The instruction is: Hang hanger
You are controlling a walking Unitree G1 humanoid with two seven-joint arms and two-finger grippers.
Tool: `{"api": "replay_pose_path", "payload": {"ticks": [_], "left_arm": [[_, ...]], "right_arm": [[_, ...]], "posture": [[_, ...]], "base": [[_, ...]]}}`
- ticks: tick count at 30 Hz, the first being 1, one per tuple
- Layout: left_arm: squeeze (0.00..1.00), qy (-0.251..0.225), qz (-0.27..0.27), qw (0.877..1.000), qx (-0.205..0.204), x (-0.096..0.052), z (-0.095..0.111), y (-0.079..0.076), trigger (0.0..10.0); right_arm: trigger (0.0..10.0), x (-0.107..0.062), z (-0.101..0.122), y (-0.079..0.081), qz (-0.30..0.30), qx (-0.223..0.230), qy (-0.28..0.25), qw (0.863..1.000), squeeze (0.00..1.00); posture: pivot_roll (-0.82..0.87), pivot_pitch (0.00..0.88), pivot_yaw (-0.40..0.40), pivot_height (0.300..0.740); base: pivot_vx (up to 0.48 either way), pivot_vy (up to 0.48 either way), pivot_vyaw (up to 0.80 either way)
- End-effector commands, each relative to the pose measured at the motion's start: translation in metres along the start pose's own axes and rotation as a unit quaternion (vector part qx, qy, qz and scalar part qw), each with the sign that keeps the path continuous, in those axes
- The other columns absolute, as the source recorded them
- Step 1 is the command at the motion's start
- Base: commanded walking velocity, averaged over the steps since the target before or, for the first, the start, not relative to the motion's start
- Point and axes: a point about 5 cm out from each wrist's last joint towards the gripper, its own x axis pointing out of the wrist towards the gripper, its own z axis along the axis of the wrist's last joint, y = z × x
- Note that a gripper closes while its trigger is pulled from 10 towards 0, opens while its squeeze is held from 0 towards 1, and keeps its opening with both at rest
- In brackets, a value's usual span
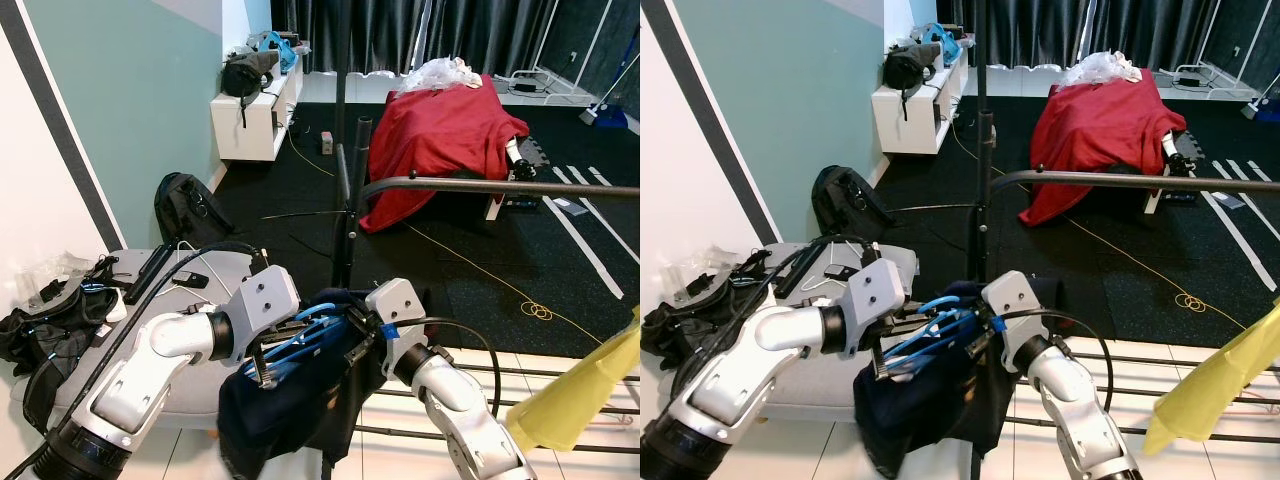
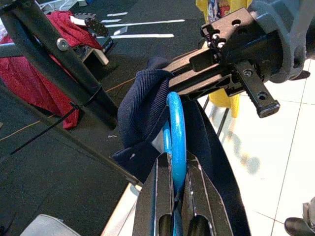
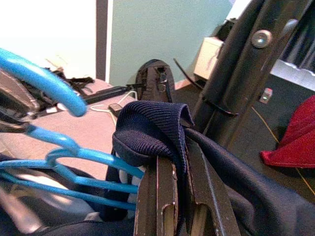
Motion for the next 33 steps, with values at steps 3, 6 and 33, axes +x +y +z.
{"api": "replay_pose_path", "payload": {"ticks": [3, 6, 33], "left_arm": [[0.0, -0.002, -0.018, 1.0, 0.014, -0.003, 0.003, -0.002, 0.0], [0.0, 0.017, -0.039, 0.999, 0.031, -0.008, -0.002, -0.006, 0.0], [0.0, 0.028, -0.039, 0.997, 0.053, -0.014, -0.006, -0.003, 0.0]], "right_arm": [[0.0, -0.003, 0.006, -0.028, -0.075, -0.003, -0.007, 0.997, 0.0], [0.0, -0.019, 0.007, -0.072, -0.177, -0.019, -0.004, 0.984, 0.0], [1.4, -0.014, 0.038, -0.046, -0.027, 0.01, -0.103, 0.994, 0.0]], "posture": [[-0.09, 0.05, 0.03, 0.735], [-0.09, 0.053, 0.028, 0.735], [-0.09, 0.055, 0.03, 0.735]], "base": [[0.0, 0.0, 0.0], [0.0, 0.0, 0.0], [0.0, 0.0, 0.0]]}}
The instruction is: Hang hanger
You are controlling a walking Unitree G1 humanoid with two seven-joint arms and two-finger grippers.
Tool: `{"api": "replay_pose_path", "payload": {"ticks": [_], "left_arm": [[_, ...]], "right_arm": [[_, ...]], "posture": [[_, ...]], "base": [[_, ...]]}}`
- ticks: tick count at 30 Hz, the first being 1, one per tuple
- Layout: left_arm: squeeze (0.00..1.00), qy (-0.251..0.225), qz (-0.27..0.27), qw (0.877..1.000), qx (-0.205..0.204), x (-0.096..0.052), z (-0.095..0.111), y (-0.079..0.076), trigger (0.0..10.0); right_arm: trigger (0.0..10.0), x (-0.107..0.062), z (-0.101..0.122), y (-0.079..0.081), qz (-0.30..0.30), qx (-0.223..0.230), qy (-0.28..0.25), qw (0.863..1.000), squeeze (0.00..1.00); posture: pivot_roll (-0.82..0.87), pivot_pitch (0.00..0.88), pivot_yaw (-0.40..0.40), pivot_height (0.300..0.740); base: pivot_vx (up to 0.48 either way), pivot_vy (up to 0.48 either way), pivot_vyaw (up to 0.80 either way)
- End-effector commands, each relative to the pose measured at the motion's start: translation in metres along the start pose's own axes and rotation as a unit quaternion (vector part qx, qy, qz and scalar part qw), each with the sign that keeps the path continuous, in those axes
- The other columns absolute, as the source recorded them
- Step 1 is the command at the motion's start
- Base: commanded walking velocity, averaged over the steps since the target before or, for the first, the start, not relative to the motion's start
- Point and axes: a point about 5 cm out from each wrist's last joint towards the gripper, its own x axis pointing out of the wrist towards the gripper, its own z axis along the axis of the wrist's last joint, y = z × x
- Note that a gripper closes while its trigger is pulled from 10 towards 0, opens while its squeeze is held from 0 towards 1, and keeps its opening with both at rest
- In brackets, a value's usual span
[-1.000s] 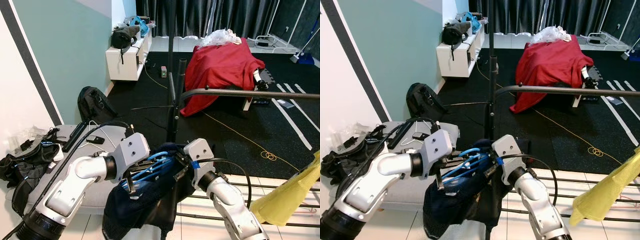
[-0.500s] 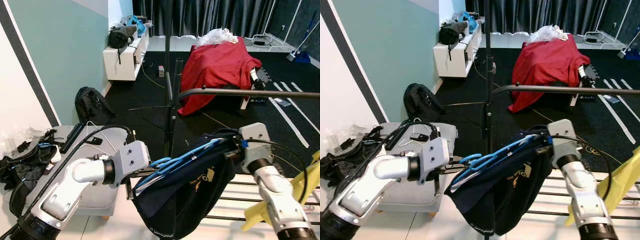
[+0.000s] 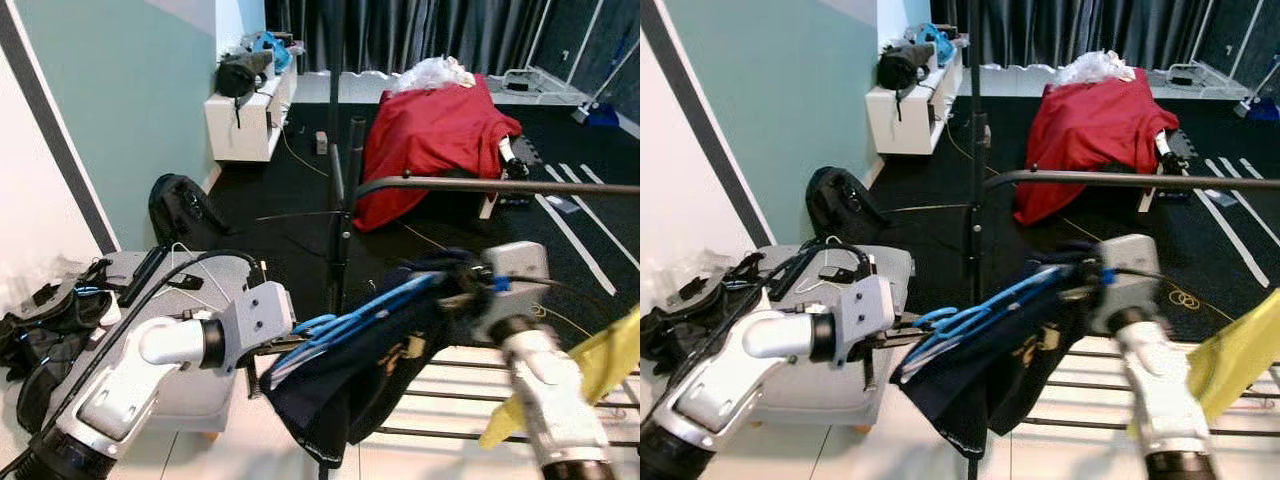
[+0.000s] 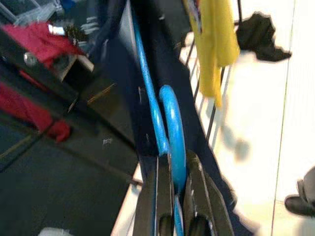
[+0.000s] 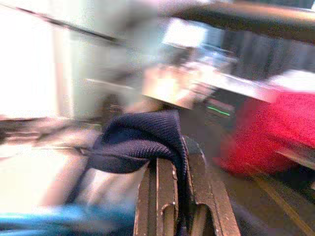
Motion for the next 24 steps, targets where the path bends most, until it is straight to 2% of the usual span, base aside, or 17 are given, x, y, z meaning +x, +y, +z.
{"api": "replay_pose_path", "payload": {"ticks": [1, 5, 8, 11, 14, 20, 22, 23, 24], "left_arm": [[0.0, 0.01, 0.0, 1.0, 0.009, 0.0, -0.002, 0.002, 0.0], [0.0, 0.005, 0.007, 1.0, 0.011, 0.0, 0.0, 0.004, 0.0], [0.0, 0.004, 0.011, 1.0, 0.011, 0.0, 0.0, 0.004, 0.0], [0.0, 0.003, 0.016, 1.0, 0.012, -0.001, 0.0, 0.006, 0.0], [0.0, 0.0, 0.024, 1.0, 0.013, -0.002, 0.0, 0.009, 0.0], [0.0, 0.001, 0.027, 1.0, 0.015, -0.002, -0.001, 0.011, 0.0], [0.0, 0.003, 0.025, 1.0, 0.014, -0.002, -0.002, 0.011, 0.0], [0.0, 0.003, 0.025, 1.0, 0.014, -0.002, -0.002, 0.011, 0.0], [0.0, 0.004, 0.021, 1.0, 0.014, 0.0, -0.002, 0.009, 0.0]], "right_arm": [[0.0, 0.008, 0.014, 0.038, 0.097, 0.011, -0.043, 0.994, 0.0], [0.0, 0.009, 0.01, 0.049, 0.121, 0.019, -0.037, 0.992, 0.0], [0.0, 0.008, 0.007, 0.05, 0.123, 0.019, -0.032, 0.992, 0.0], [0.0, 0.008, 0.004, 0.049, 0.119, 0.016, -0.025, 0.992, 0.0], [0.0, 0.005, -0.004, 0.041, 0.092, 0.005, -0.004, 0.996, 0.0], [0.0, 0.002, -0.005, 0.036, 0.077, 0.002, 0.003, 0.997, 0.0], [0.0, 0.005, 0.004, 0.045, 0.1, 0.042, -0.024, 0.994, 0.0], [0.0, 0.005, 0.004, 0.045, 0.1, 0.042, -0.024, 0.994, 0.0], [0.0, 0.011, 0.018, 0.055, 0.122, 0.093, -0.058, 0.986, 0.0]], "posture": [[-0.08, 0.047, 0.026, 0.735], [-0.08, 0.044, 0.025, 0.735], [-0.08, 0.041, 0.025, 0.735], [-0.08, 0.038, 0.025, 0.735], [-0.09, 0.03, 0.026, 0.735], [-0.09, 0.027, 0.025, 0.735], [-0.09, 0.025, 0.027, 0.735], [-0.09, 0.025, 0.027, 0.735], [-0.09, 0.026, 0.028, 0.735]], "base": [[0.0, 0.0, 0.0], [0.0, 0.0, 0.0], [0.0, 0.0, 0.0], [0.0, 0.0, 0.0], [0.0, 0.0, 0.0], [0.0, 0.0, 0.0], [0.0, 0.0, 0.0], [0.0, 0.0, 0.0], [0.0, 0.0, 0.0]]}}
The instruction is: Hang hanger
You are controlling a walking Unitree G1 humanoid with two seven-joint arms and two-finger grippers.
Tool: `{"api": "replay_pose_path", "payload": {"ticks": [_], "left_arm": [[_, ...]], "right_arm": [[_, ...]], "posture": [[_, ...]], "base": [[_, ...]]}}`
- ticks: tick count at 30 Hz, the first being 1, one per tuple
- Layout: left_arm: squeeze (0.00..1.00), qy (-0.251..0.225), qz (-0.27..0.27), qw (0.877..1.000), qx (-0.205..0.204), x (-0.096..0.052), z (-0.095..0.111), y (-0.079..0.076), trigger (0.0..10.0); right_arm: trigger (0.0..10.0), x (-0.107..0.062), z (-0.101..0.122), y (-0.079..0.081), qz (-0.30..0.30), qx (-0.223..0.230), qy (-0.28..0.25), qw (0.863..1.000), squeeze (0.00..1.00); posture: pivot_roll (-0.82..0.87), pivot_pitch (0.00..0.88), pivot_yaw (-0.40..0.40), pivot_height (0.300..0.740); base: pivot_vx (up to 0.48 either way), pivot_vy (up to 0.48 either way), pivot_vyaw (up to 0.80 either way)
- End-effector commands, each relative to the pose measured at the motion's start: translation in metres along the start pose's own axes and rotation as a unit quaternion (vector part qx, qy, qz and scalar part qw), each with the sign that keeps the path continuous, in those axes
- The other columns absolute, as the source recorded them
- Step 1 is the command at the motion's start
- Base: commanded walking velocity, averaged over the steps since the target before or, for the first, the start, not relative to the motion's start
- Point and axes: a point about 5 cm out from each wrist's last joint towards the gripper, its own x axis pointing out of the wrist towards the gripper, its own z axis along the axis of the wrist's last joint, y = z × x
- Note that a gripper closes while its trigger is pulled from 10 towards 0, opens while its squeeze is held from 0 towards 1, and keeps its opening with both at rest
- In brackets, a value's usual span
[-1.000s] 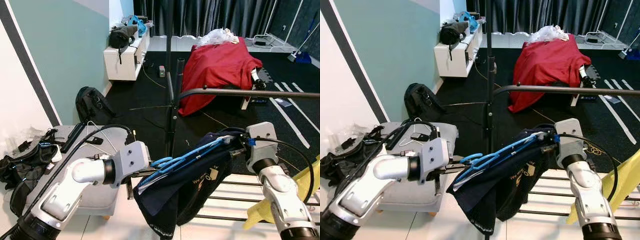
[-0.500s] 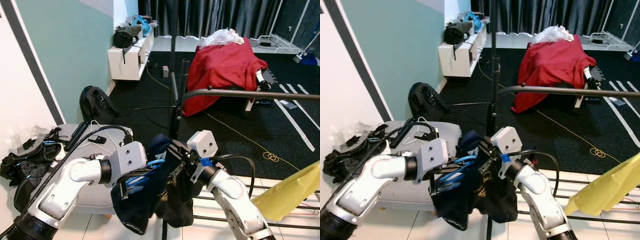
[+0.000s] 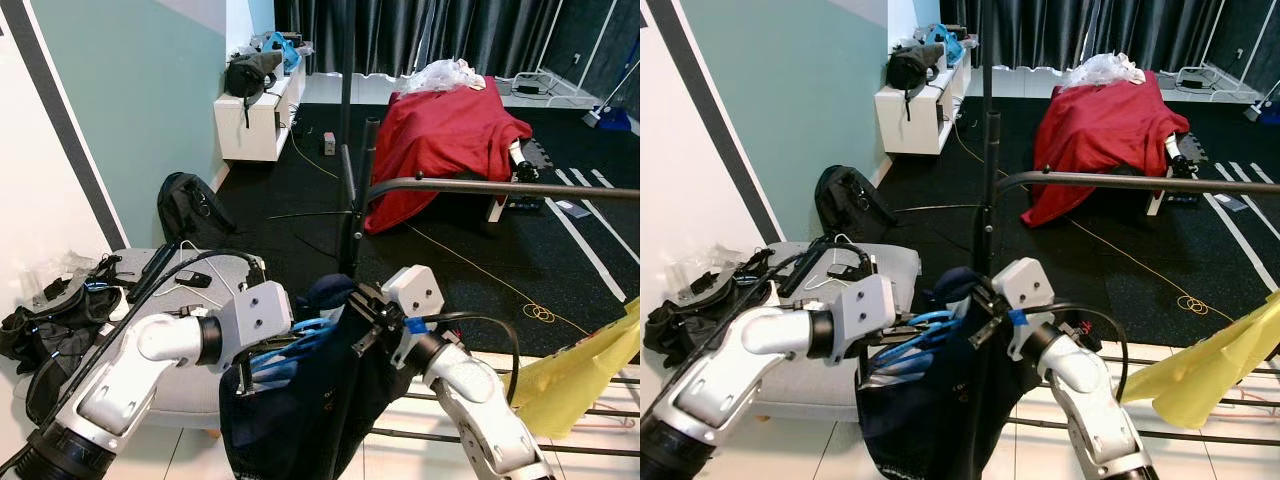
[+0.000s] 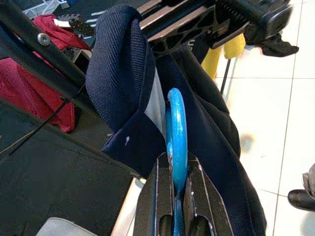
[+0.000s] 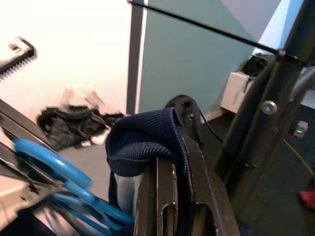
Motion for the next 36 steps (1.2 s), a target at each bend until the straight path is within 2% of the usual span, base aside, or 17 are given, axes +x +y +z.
{"api": "replay_pose_path", "payload": {"ticks": [1, 2, 4, 6, 11, 12, 13, 16, 22, 23, 25, 27, 30, 33, 34, 35, 36], "left_arm": [[0.0, 0.002, 0.005, 1.0, 0.008, 0.0, 0.0, 0.003, 0.0], [0.0, 0.002, 0.005, 1.0, 0.008, 0.0, 0.0, 0.003, 0.0], [0.0, 0.008, 0.002, 1.0, 0.007, 0.003, -0.002, 0.0, 0.0], [0.0, 0.01, 0.002, 1.0, 0.007, 0.004, -0.002, 0.0, 0.0], [0.0, 0.012, 0.005, 1.0, 0.005, 0.004, -0.003, 0.001, 0.0], [0.0, 0.015, 0.005, 1.0, 0.005, 0.002, -0.003, 0.001, 0.0], [0.0, 0.015, 0.005, 1.0, 0.005, 0.002, -0.003, 0.001, 0.0], [0.0, 0.025, -0.006, 1.0, 0.003, -0.004, -0.007, 0.0, 0.0], [0.0, 0.025, -0.008, 1.0, 0.003, -0.004, -0.007, 0.0, 0.0], [0.0, 0.023, -0.006, 1.0, 0.004, -0.006, -0.006, 0.002, 0.0], [0.0, 0.023, -0.006, 1.0, 0.004, -0.006, -0.006, 0.002, 0.0], [0.0, 0.025, 0.003, 1.0, 0.004, -0.009, -0.006, 0.005, 0.0], [0.0, 0.025, 0.016, 1.0, 0.002, -0.012, -0.007, 0.009, 0.0], [0.0, 0.01, 0.036, 0.999, -0.008, -0.012, -0.003, 0.015, 0.0], [0.0, 0.0, 0.043, 0.999, -0.012, -0.011, 0.0, 0.018, 0.0], [0.0, -0.007, 0.048, 0.999, -0.014, -0.01, 0.003, 0.019, 0.0], [0.0, -0.007, 0.048, 0.999, -0.014, -0.01, 0.003, 0.019, 0.0]], "right_arm": [[0.0, 0.008, 0.017, 0.011, 0.028, 0.032, -0.047, 0.998, 0.0], [0.0, 0.008, 0.017, 0.011, 0.028, 0.032, -0.047, 0.998, 0.0], [0.0, 0.021, 0.041, 0.037, 0.099, 0.089, -0.099, 0.986, 0.0], [0.0, 0.024, 0.045, 0.043, 0.116, 0.095, -0.106, 0.983, 0.0], [0.0, 0.023, 0.035, 0.031, 0.073, 0.072, -0.084, 0.991, 0.0], [0.0, 0.02, 0.029, 0.018, 0.029, 0.054, -0.07, 0.996, 0.0], [0.0, 0.02, 0.029, 0.018, 0.029, 0.054, -0.07, 0.996, 0.0], [0.0, -0.007, 0.009, -0.04, -0.165, -0.022, -0.005, 0.986, 0.0], [0.0, -0.017, 0.003, -0.051, -0.204, -0.037, 0.019, 0.978, 0.0], [0.0, -0.049, -0.012, -0.076, -0.282, -0.075, 0.089, 0.952, 0.0], [0.0, -0.049, -0.012, -0.076, -0.282, -0.075, 0.089, 0.952, 0.0], [0.0, -0.074, -0.014, -0.094, -0.339, -0.107, 0.125, 0.926, 0.0], [0.0, -0.085, -0.013, -0.104, -0.369, -0.122, 0.139, 0.911, 0.0], [0.0, -0.085, -0.022, -0.101, -0.35, -0.1, 0.156, 0.918, 0.0], [0.9, -0.075, -0.029, -0.089, -0.306, -0.07, 0.152, 0.937, 0.0], [0.9, -0.069, -0.032, -0.08, -0.275, -0.049, 0.148, 0.949, 0.0], [0.9, -0.069, -0.032, -0.08, -0.275, -0.049, 0.148, 0.949, 0.0]], "posture": [[-0.09, 0.026, 0.028, 0.735], [-0.09, 0.026, 0.028, 0.735], [-0.09, 0.032, 0.029, 0.735], [-0.09, 0.035, 0.025, 0.735], [-0.08, 0.04, 0.023, 0.735], [-0.08, 0.042, 0.023, 0.735], [-0.08, 0.042, 0.023, 0.735], [-0.09, 0.047, 0.027, 0.735], [-0.09, 0.048, 0.027, 0.735], [-0.1, 0.051, 0.025, 0.735], [-0.1, 0.051, 0.025, 0.735], [-0.1, 0.052, 0.025, 0.735], [-0.1, 0.052, 0.025, 0.735], [-0.1, 0.051, 0.024, 0.735], [-0.1, 0.051, 0.024, 0.735], [-0.1, 0.051, 0.024, 0.735], [-0.1, 0.051, 0.024, 0.735]], "base": [[0.0, 0.0, 0.0], [0.0, 0.0, 0.0], [0.0, 0.0, 0.0], [0.0, 0.0, 0.0], [0.0, 0.0, 0.0], [0.0, 0.0, 0.0], [0.0, 0.0, 0.0], [0.0, 0.0, 0.0], [0.0, 0.0, 0.0], [0.0, 0.0, 0.0], [0.0, 0.0, 0.0], [0.0, 0.0, 0.0], [0.0, 0.0, 0.0], [0.0, 0.0, 0.0], [0.0, 0.0, 0.0], [0.0, 0.0, 0.0], [0.0, 0.0, 0.0]]}}
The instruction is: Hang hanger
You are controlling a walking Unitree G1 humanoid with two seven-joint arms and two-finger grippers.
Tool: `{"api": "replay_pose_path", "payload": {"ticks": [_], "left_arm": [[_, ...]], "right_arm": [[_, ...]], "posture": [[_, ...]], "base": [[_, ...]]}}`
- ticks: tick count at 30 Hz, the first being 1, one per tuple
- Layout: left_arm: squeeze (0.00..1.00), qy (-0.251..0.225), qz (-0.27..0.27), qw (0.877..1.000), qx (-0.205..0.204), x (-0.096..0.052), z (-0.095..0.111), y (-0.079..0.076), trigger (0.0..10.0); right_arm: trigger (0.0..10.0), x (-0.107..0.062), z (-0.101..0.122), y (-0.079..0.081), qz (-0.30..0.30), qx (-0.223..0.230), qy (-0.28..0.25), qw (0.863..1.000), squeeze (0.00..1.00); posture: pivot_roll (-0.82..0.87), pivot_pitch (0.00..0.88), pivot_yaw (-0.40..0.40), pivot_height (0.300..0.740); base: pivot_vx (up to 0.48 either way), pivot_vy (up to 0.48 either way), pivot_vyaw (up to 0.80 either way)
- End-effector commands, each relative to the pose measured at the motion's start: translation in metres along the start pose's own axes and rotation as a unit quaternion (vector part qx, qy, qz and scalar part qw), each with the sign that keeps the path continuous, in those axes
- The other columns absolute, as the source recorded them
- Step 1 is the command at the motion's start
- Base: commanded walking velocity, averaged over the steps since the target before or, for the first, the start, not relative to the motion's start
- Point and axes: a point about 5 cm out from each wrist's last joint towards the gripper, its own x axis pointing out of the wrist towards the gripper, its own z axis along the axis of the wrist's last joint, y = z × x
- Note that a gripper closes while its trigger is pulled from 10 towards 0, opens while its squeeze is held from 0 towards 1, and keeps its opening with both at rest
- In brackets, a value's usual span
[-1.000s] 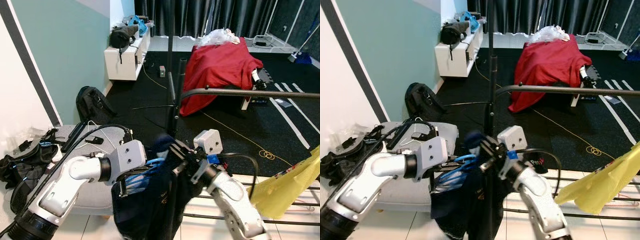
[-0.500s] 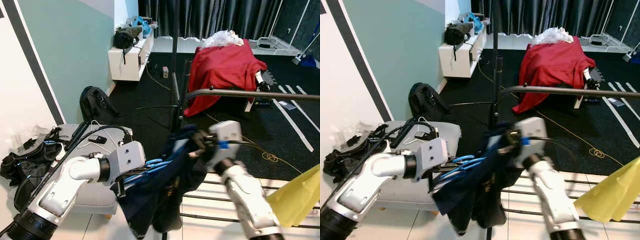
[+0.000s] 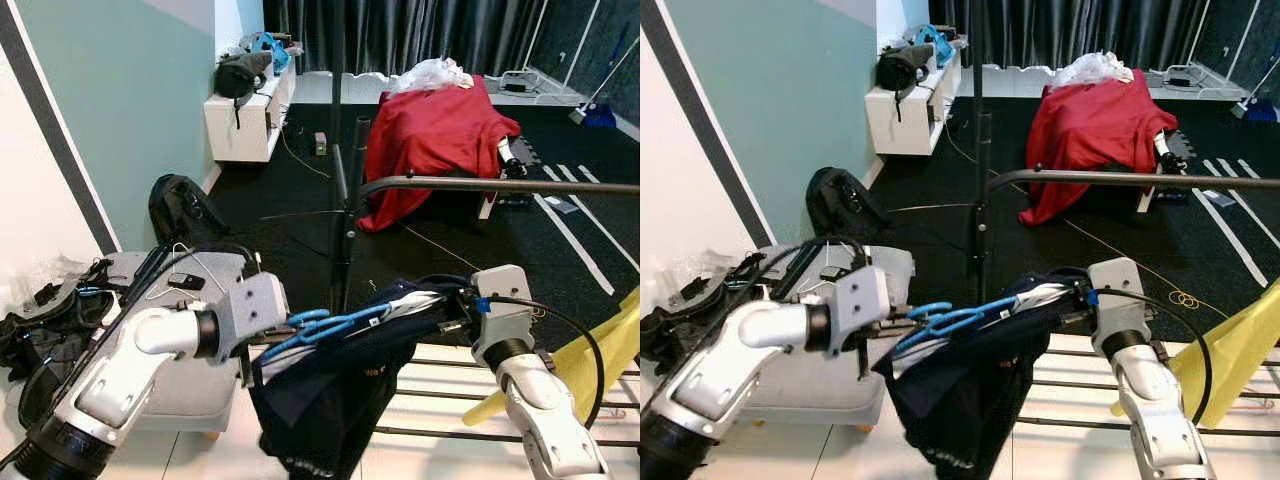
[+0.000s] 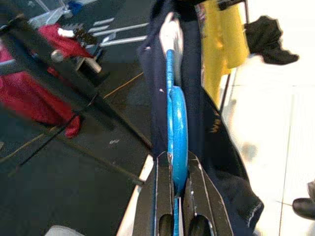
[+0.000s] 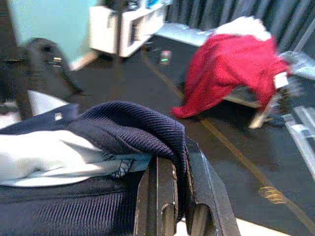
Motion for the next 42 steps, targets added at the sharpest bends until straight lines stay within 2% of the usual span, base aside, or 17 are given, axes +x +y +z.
{"api": "replay_pose_path", "payload": {"ticks": [1, 2, 10, 11, 12, 17, 18, 20, 24, 25, 27, 28, 30, 31, 32, 33, 42], "left_arm": [[0.0, -0.001, 0.021, 1.0, 0.0, -0.002, 0.002, 0.008, 0.0], [0.0, 0.002, 0.018, 1.0, 0.004, -0.002, 0.002, 0.007, 0.0], [0.0, 0.012, 0.024, 1.0, 0.013, -0.006, -0.001, 0.008, 0.0], [0.0, 0.013, 0.025, 1.0, 0.014, -0.006, -0.001, 0.008, 0.0], [0.0, 0.014, 0.026, 0.999, 0.013, -0.005, -0.001, 0.01, 0.0], [0.0, 0.02, 0.038, 0.999, 0.017, -0.003, -0.003, 0.015, 0.0], [0.0, 0.027, 0.053, 0.998, 0.023, -0.004, -0.004, 0.02, 0.0], [0.0, 0.037, 0.083, 0.995, 0.033, -0.007, -0.005, 0.03, 0.0], [0.0, 0.05, 0.092, 0.994, 0.043, -0.013, -0.007, 0.035, 0.0], [0.0, 0.055, 0.094, 0.993, 0.044, -0.015, -0.008, 0.036, 0.0], [0.0, 0.055, 0.094, 0.993, 0.044, -0.015, -0.008, 0.036, 0.0], [0.0, 0.058, 0.096, 0.993, 0.044, -0.016, -0.009, 0.038, 0.0], [0.0, 0.055, 0.096, 0.993, 0.039, -0.019, -0.009, 0.039, 0.0], [0.0, 0.044, 0.091, 0.994, 0.033, -0.023, -0.007, 0.04, 0.0], [0.0, 0.036, 0.087, 0.995, 0.029, -0.025, -0.006, 0.041, 0.0], [0.0, 0.024, 0.06, 0.998, 0.024, -0.03, -0.004, 0.038, 0.0], [0.0, 0.055, 0.05, 0.997, 0.031, -0.038, -0.014, 0.039, 0.0]], "right_arm": [[4.1, -0.001, -0.004, 0.01, 0.031, 0.023, 0.003, 0.999, 0.0], [8.8, 0.0, 0.001, 0.024, 0.062, 0.028, -0.014, 0.998, 0.0], [10.0, 0.001, 0.015, 0.057, 0.137, 0.035, -0.063, 0.988, 0.0], [10.0, 0.001, 0.015, 0.058, 0.139, 0.038, -0.063, 0.988, 0.76], [10.0, 0.0, 0.017, 0.057, 0.146, 0.046, -0.067, 0.986, 1.0], [10.0, 0.001, 0.01, 0.052, 0.134, 0.002, -0.044, 0.99, 1.0], [10.0, 0.0, -0.007, 0.051, 0.136, -0.034, 0.02, 0.99, 0.0], [10.0, -0.012, -0.038, 0.049, 0.154, -0.063, 0.113, 0.98, 0.0], [10.0, -0.016, -0.04, 0.043, 0.139, -0.082, 0.106, 0.981, 0.0], [10.0, -0.018, -0.041, 0.041, 0.134, -0.075, 0.11, 0.982, 0.6], [10.0, -0.018, -0.041, 0.041, 0.134, -0.075, 0.11, 0.982, 0.6], [10.0, -0.02, -0.043, 0.038, 0.124, -0.069, 0.114, 0.983, 1.0], [10.0, -0.02, -0.046, 0.034, 0.11, -0.08, 0.12, 0.983, 1.0], [10.0, -0.021, -0.046, 0.03, 0.088, -0.08, 0.114, 0.986, 0.62], [10.0, -0.021, -0.046, 0.028, 0.073, -0.081, 0.109, 0.988, 0.62], [10.0, -0.02, -0.04, 0.021, 0.032, -0.047, 0.07, 0.996, 0.0], [10.0, -0.026, -0.043, 0.013, 0.015, 0.009, 0.05, 0.999, 0.0]], "posture": [[-0.1, 0.05, 0.023, 0.735], [-0.1, 0.051, 0.023, 0.735], [-0.1, 0.051, 0.022, 0.735], [-0.1, 0.051, 0.022, 0.735], [-0.1, 0.05, 0.022, 0.735], [-0.1, 0.048, 0.023, 0.735], [-0.1, 0.049, 0.022, 0.735], [-0.09, 0.048, 0.021, 0.735], [-0.1, 0.047, 0.025, 0.735], [-0.1, 0.045, 0.026, 0.735], [-0.1, 0.045, 0.026, 0.735], [-0.1, 0.043, 0.025, 0.735], [-0.1, 0.04, 0.024, 0.735], [-0.09, 0.036, 0.021, 0.735], [-0.09, 0.036, 0.021, 0.735], [-0.09, 0.032, 0.018, 0.735], [-0.09, 0.022, 0.015, 0.735]], "base": [[0.0, 0.0, 0.0], [0.0, 0.0, 0.0], [0.0, 0.0, 0.0], [0.0, 0.0, 0.0], [0.0, 0.0, 0.0], [0.0, 0.0, 0.0], [0.0, 0.0, 0.0], [0.0, 0.0, 0.0], [0.0, 0.0, 0.0], [0.0, 0.0, 0.0], [0.0, 0.0, 0.0], [0.0, 0.0, 0.0], [0.0, 0.0, 0.0], [0.0, 0.0, 0.0], [0.0, 0.0, 0.0], [0.0, 0.0, 0.0], [0.0, 0.0, 0.0]]}}
